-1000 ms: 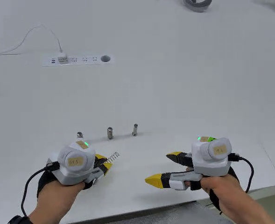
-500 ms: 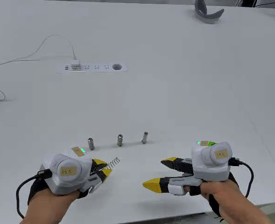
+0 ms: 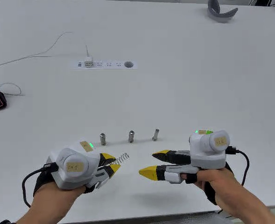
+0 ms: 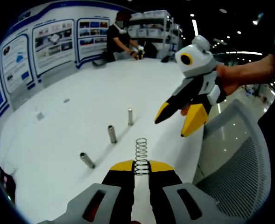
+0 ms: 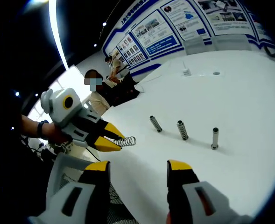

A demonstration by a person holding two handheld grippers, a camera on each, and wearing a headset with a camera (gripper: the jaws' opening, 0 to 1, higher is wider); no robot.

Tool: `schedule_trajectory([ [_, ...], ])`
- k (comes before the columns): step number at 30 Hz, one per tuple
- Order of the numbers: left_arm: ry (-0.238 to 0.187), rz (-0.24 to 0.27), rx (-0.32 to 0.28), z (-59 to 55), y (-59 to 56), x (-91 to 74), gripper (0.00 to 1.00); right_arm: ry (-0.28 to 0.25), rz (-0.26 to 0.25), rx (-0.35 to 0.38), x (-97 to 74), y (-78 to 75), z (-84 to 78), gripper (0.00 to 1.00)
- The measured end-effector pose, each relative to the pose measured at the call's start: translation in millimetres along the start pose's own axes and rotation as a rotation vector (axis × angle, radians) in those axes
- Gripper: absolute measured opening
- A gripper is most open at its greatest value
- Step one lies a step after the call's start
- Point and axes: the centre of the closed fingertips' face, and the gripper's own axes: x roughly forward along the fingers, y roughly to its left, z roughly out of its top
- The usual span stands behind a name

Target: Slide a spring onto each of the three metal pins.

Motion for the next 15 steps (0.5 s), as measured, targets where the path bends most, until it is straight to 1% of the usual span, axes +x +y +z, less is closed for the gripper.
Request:
schedule_trajectory([
  [4,-0.006,-0.004,0.007,1.1,-0.7,-2.4,0.1,-0.008,0.035,0.013,6.2,6.7,6.9,0.44],
  [8,-0.013,-0.009,0.015,3.2,-3.9,-5.2,0.1,-0.007,0.053,0.014,12.3,9.6,10.6,0.42],
  [13,-0.024,-0.017,0.025,8.1,-8.0,-8.2,0.1,-0.014,0.087,0.03,18.3,15.7,15.7,0.38],
  [15,-0.03,-0.022,0.031,11.7,-10.5,-9.4,0.1,-0.013,0.099,0.035,20.3,18.2,16.7,0.37],
])
